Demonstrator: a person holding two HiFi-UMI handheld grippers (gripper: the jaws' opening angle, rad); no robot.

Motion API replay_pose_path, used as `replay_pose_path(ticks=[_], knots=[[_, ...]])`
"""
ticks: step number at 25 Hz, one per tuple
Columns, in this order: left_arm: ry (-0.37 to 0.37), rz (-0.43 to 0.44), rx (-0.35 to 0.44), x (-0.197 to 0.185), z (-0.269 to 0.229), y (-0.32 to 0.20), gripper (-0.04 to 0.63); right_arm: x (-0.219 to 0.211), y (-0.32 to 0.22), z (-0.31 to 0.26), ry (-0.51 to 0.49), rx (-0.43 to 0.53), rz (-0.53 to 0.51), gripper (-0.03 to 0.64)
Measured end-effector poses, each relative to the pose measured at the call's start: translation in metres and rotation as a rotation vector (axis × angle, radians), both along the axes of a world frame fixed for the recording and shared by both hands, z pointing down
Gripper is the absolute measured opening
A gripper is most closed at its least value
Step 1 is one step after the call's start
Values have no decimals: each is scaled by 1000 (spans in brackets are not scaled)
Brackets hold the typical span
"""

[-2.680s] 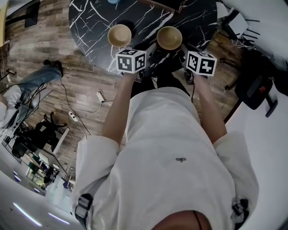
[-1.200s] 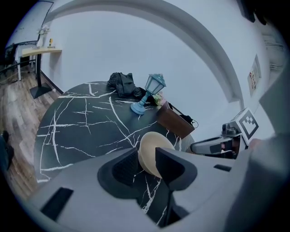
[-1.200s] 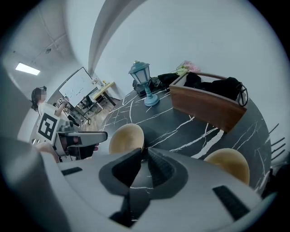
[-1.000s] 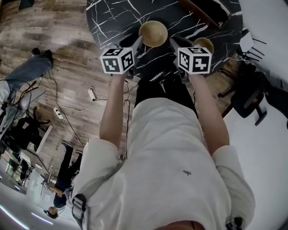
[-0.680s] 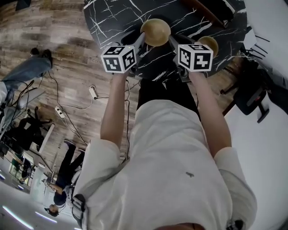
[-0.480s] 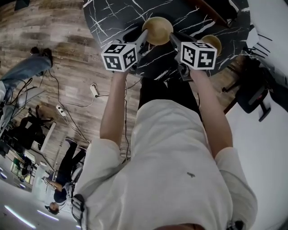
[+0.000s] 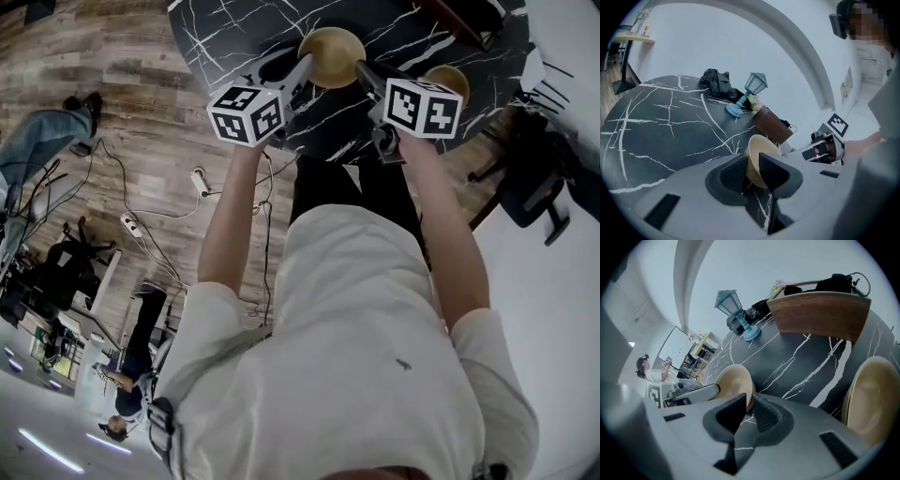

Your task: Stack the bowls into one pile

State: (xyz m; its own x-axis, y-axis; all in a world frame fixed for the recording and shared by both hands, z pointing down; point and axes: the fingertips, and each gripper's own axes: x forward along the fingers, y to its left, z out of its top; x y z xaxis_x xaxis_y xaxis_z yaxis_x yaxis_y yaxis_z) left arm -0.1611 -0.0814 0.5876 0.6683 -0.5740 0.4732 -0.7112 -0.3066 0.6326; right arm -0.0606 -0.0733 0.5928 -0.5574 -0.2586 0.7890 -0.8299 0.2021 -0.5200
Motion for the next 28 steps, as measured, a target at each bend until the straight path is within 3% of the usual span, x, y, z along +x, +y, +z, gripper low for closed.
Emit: replay_pose_path(ticks=[4,12,22,28], knots=[[-21,57,53,3,-2,0,86,-2,0,1,-28,-3,13,44],[-50,109,59,11,-5,11,86,5,9,-2,-13,-12,24,41],[-60,182,60,51,-25,27,86,45,13,-29,-26,12,94,29],[-104,212,100,82,-48,20,86,76,15,-47,-45,28,151,29]])
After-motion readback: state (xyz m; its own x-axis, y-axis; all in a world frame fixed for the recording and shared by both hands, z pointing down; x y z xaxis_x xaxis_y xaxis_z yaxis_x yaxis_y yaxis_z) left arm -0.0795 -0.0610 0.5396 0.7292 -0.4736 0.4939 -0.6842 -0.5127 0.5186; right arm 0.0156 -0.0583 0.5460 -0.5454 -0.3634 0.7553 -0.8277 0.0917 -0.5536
